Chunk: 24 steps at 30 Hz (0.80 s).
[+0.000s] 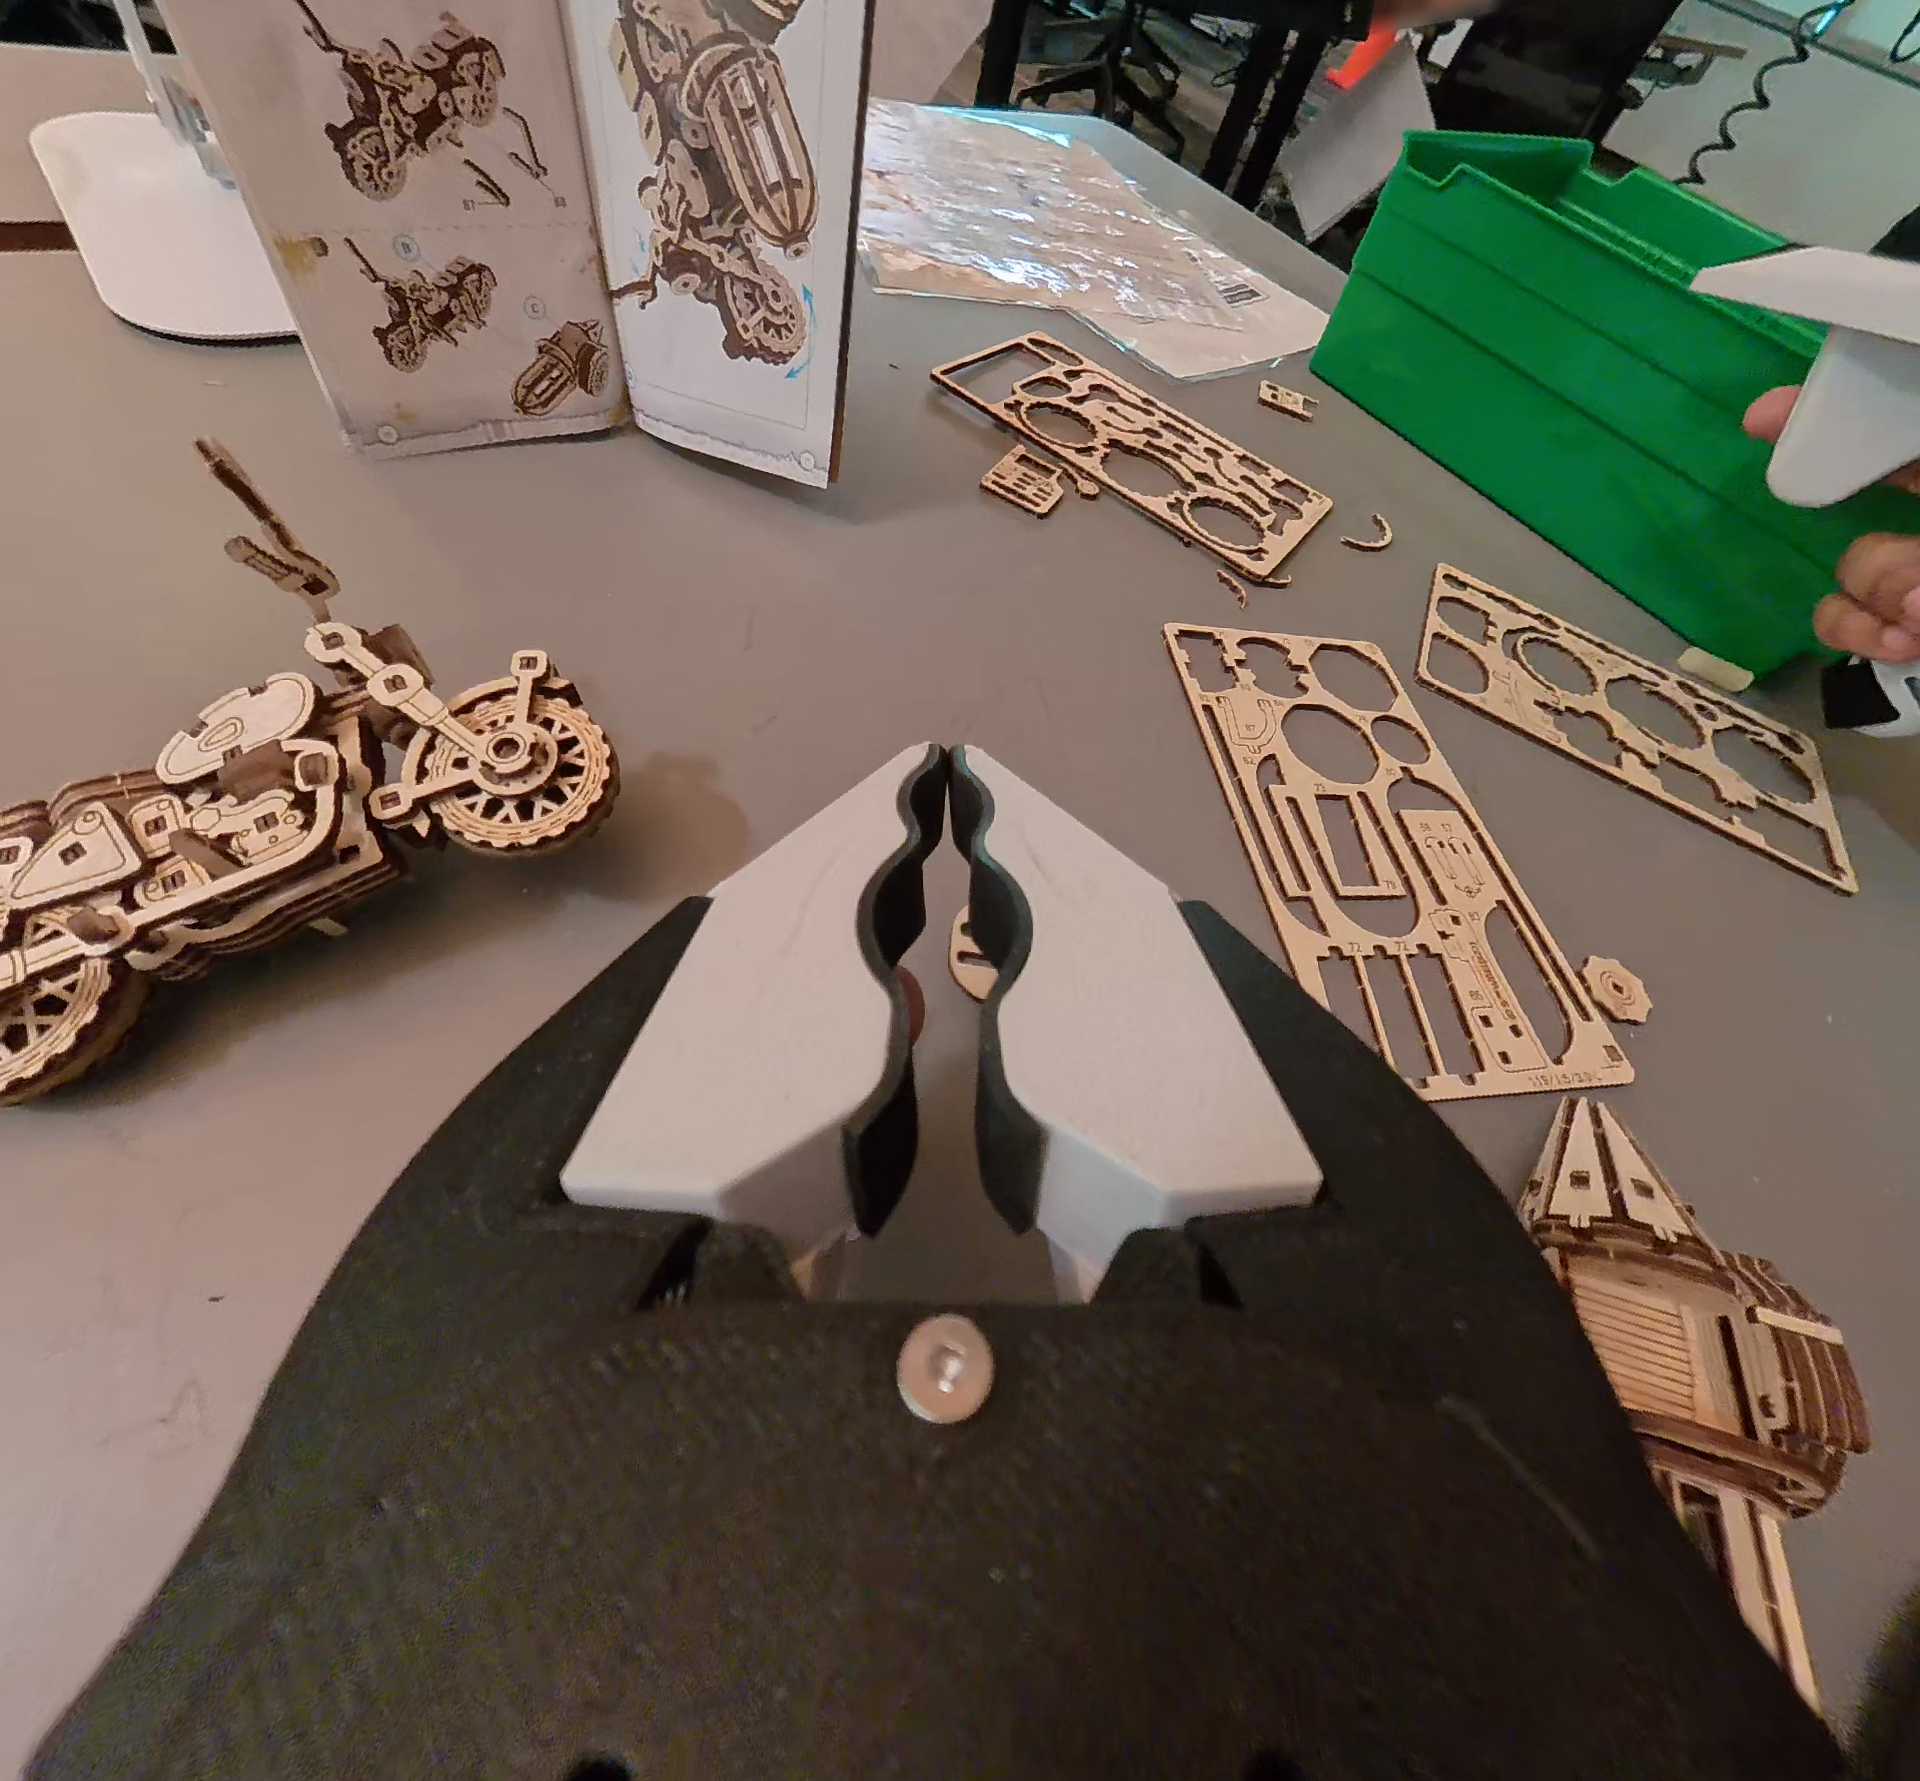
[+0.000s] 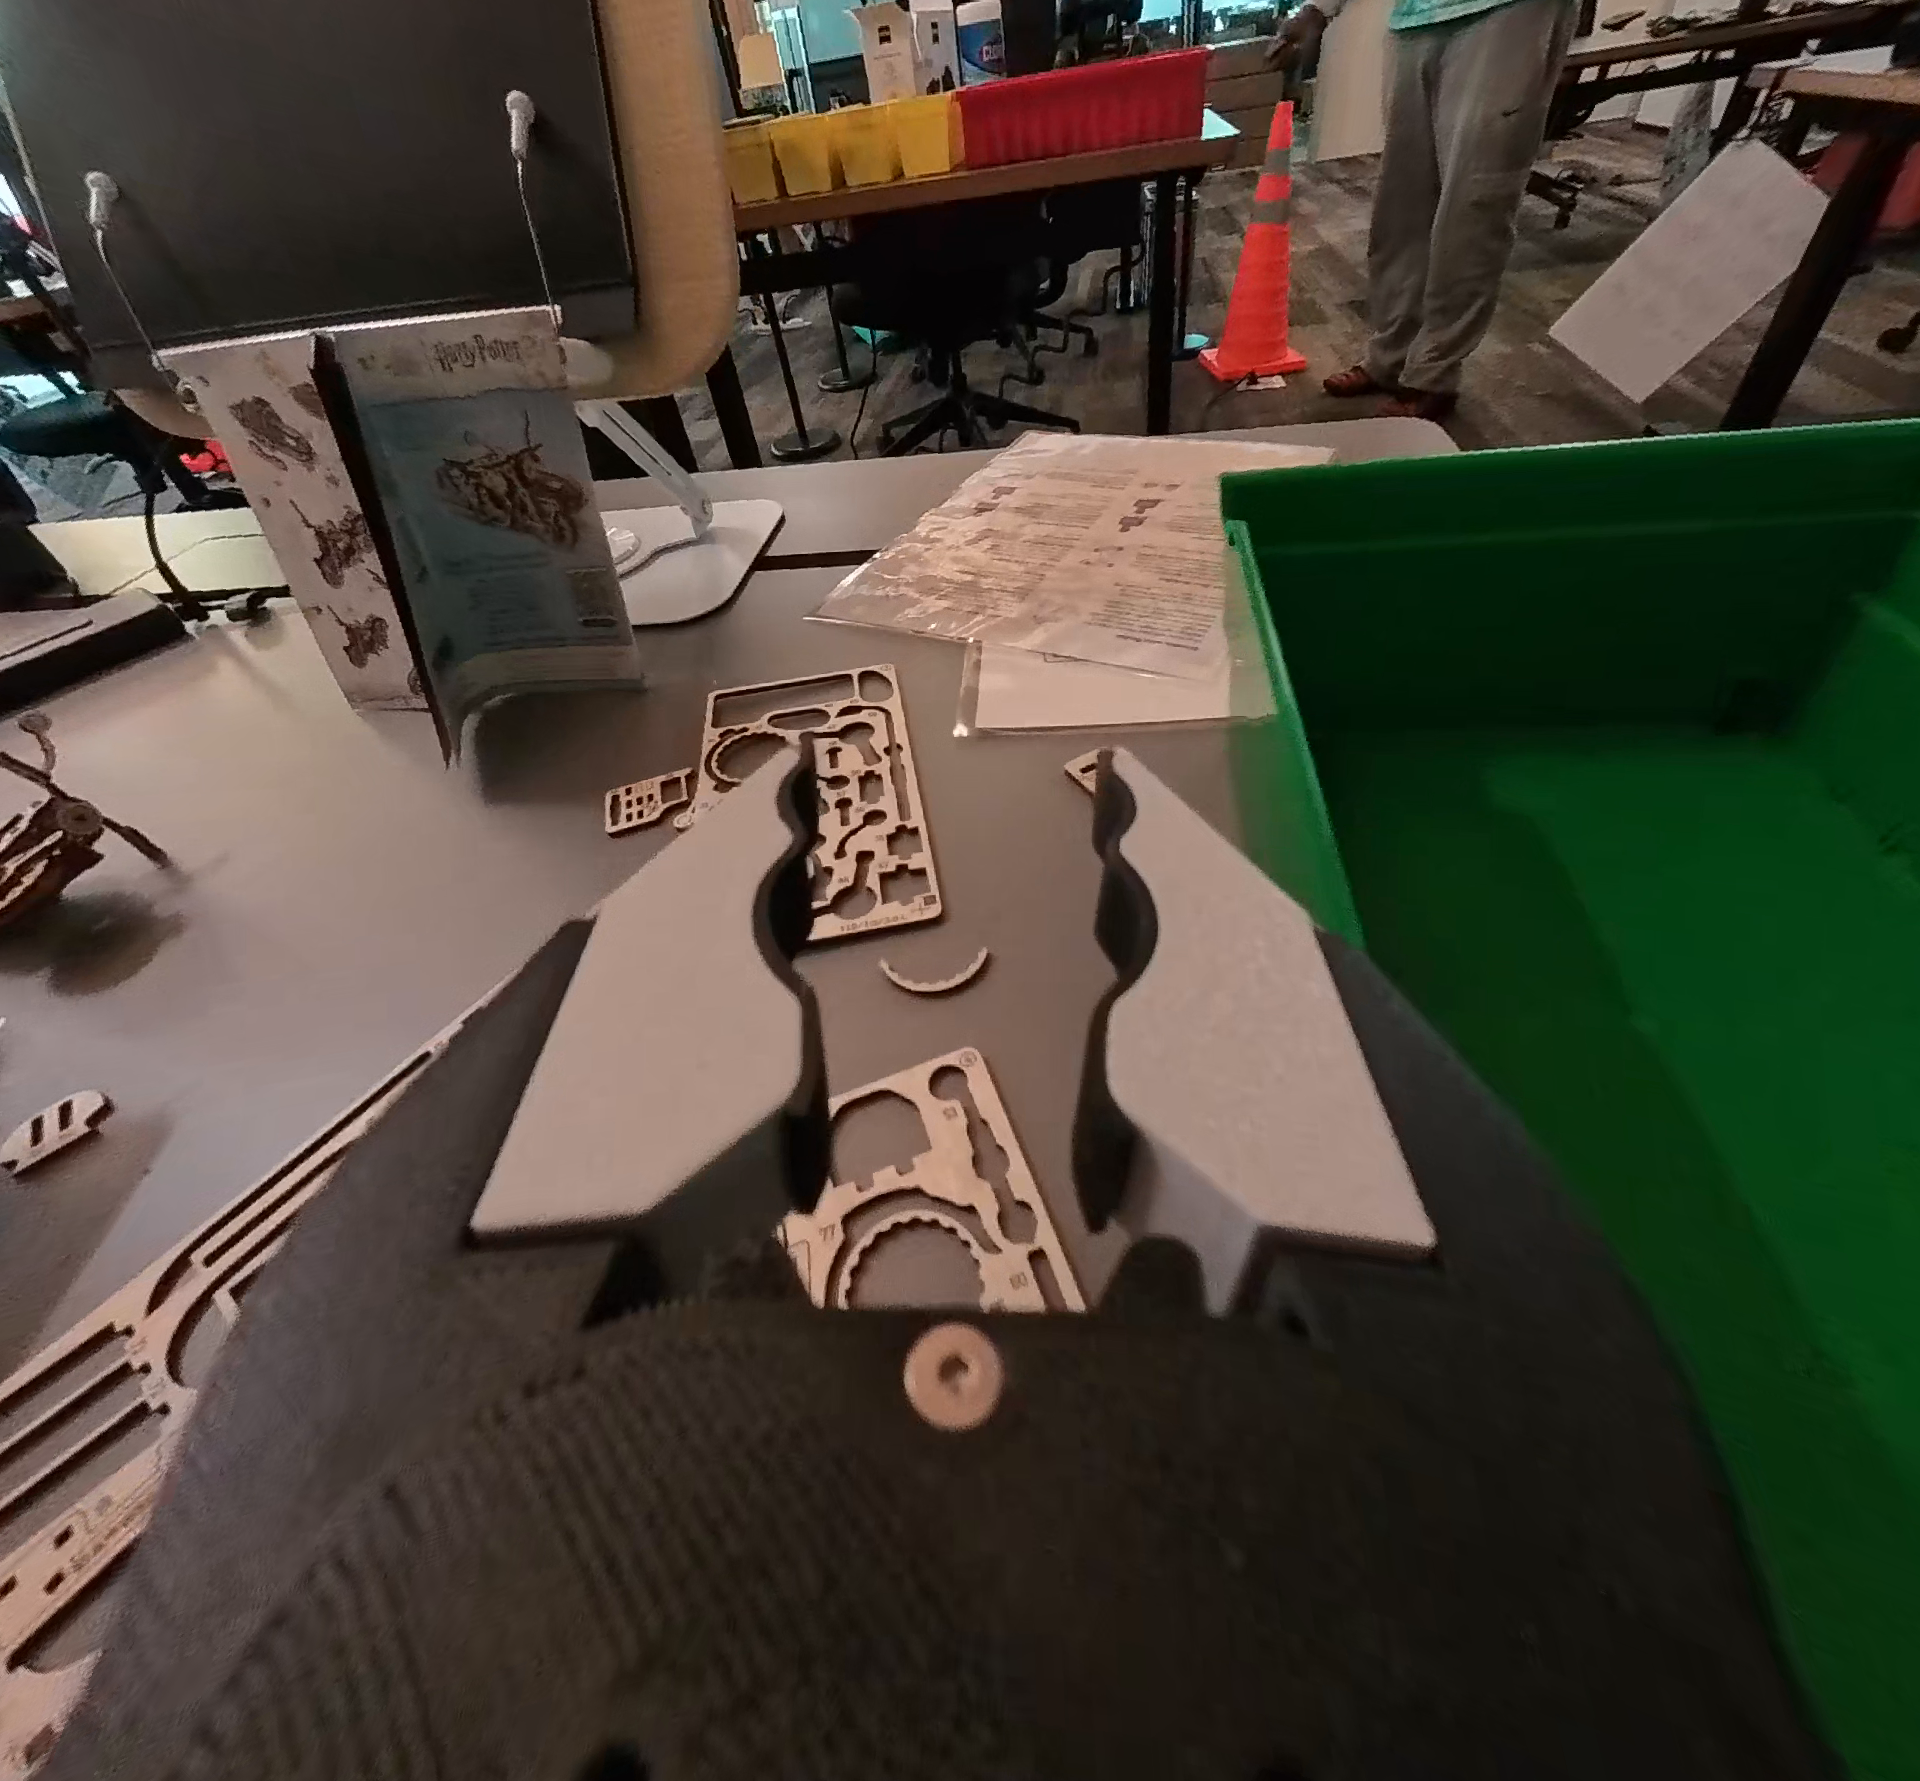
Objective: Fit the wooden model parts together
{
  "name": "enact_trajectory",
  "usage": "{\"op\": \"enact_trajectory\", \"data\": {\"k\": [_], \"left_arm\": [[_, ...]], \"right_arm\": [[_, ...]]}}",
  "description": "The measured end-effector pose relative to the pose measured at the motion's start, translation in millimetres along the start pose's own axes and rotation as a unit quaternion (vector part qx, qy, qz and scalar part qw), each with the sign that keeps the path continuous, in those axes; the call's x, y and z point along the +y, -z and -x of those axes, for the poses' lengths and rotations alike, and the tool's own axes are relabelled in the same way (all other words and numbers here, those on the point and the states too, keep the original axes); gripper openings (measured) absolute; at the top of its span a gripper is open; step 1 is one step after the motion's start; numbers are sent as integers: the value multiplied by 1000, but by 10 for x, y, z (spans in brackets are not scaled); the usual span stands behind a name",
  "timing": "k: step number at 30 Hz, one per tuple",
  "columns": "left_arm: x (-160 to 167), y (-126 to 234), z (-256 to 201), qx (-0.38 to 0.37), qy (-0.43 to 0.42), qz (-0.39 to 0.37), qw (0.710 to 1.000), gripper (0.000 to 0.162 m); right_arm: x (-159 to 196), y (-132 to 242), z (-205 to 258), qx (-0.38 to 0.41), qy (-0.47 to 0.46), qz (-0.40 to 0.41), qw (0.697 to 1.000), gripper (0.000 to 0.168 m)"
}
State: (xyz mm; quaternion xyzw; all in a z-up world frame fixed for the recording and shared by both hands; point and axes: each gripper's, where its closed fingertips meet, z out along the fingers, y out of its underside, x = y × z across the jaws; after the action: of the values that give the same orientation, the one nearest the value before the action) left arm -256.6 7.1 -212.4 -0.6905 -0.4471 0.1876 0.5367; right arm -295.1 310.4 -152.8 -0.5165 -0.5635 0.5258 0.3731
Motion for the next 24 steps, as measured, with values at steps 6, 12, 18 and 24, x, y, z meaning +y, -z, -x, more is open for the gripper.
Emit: {"op": "enact_trajectory", "data": {"k": [6, 12, 18, 24], "left_arm": [[-2, 2, -4, 1, -1, -1, 1000, 0], [2, 1, 2, 1, 2, 0, 1000, 0], [8, -3, -1, 2, 2, 2, 1000, 0], [11, -5, 0, 2, 3, 4, 1000, 0]], "right_arm": [[2, 8, -19, -2, -5, 3, 1000, 53], [5, 13, -4, -13, 0, 4, 1000, 52], [12, 15, 6, -22, -2, 6, 1000, 51], [45, 6, 24, -34, -14, 16, 999, 52]]}}
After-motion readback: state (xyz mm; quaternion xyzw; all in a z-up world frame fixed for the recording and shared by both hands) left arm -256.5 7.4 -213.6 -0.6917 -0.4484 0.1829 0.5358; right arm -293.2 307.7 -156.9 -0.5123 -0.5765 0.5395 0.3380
